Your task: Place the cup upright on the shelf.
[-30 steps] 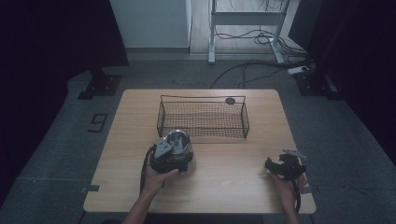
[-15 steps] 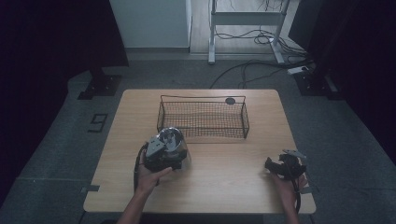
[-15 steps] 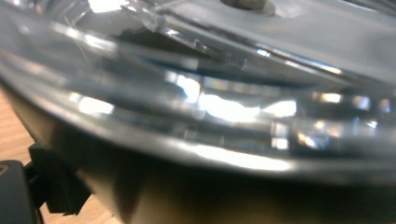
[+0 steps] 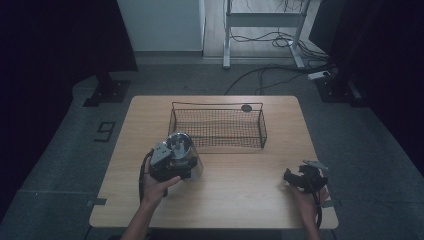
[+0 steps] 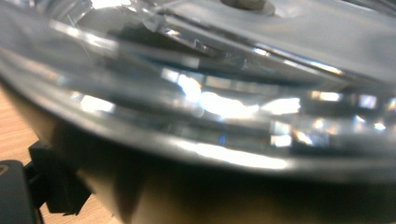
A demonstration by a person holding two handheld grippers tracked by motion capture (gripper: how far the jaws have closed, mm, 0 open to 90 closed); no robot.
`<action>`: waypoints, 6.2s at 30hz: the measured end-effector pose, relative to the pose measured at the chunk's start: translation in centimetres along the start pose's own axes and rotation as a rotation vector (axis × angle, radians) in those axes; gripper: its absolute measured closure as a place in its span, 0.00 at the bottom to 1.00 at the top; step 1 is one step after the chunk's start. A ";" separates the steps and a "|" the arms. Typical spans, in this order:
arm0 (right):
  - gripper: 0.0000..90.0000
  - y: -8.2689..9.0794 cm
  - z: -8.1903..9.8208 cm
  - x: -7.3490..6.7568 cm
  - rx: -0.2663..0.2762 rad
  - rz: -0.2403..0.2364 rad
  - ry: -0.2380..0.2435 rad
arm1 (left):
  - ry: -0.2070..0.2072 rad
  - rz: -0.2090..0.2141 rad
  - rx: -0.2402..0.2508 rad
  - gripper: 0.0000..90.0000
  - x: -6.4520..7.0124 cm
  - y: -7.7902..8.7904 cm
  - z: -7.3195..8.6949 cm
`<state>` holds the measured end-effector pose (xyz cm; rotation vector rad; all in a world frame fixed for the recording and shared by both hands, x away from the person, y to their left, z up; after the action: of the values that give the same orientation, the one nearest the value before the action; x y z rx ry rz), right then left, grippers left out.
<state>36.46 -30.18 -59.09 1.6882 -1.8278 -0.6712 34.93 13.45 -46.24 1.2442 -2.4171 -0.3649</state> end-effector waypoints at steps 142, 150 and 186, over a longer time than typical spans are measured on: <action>0.08 0.0 0.0 0.0 0.012 0.004 0.001 | 0.015 -0.087 -0.028 0.04 -1.4 -8.1 -10.7; 0.08 0.1 0.0 0.0 0.012 0.005 0.000 | -0.010 -0.099 -0.038 0.04 -1.3 -8.7 -11.4; 0.09 0.1 0.0 0.1 0.011 0.004 -0.001 | 0.001 -0.120 -0.057 0.04 -2.2 -13.6 -12.0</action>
<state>36.42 -30.23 -59.03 1.6905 -1.8383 -0.6614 51.26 6.90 -41.56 1.3677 -2.3201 -0.4639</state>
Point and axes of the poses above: each handheld gripper's, and its own axes: y roughly backward along the jaws, z roughly out of its underside, x roughly to its right, the point moved 5 cm from there along -y, roughly forward along the jaws, and after that the axes turned 6 degrees about y, right-handed, at the moved point
